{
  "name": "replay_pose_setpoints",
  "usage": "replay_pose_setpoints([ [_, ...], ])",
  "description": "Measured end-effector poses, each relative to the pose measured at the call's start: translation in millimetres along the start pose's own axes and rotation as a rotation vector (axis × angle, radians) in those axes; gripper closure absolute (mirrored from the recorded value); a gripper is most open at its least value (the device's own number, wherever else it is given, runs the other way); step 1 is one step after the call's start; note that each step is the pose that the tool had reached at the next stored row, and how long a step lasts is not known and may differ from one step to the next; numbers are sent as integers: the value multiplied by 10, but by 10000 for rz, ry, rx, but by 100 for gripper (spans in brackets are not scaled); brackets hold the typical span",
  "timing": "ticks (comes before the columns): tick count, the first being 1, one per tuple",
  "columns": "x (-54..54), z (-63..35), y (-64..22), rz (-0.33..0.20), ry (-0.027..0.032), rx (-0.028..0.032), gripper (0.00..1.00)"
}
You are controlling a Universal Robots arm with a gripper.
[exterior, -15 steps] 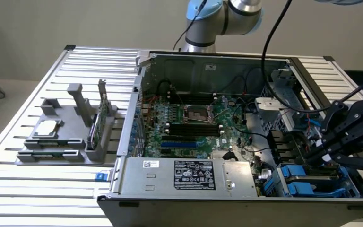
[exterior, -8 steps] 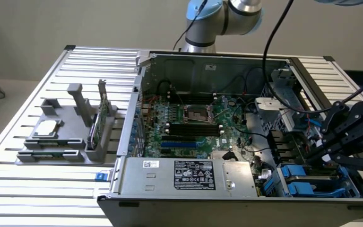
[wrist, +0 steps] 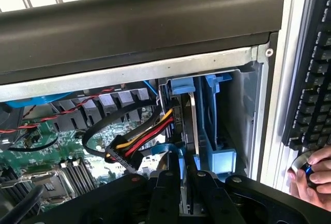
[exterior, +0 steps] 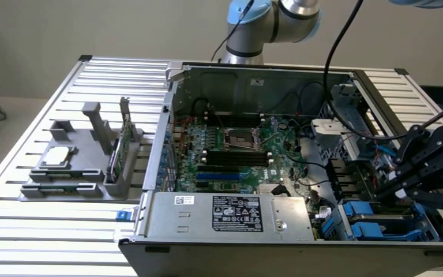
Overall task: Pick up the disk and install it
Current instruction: 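Insert the second disk wire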
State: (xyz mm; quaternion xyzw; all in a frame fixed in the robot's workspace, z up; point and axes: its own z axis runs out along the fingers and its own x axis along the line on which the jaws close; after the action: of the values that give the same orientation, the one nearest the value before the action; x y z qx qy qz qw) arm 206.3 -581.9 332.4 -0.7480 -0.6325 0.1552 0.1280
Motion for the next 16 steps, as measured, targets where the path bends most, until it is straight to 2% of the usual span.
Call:
replay_pose_setpoints([
  [9, -30, 27, 17, 174, 39, 34, 85],
  [16, -39, 47, 27, 346, 105, 72, 85],
])
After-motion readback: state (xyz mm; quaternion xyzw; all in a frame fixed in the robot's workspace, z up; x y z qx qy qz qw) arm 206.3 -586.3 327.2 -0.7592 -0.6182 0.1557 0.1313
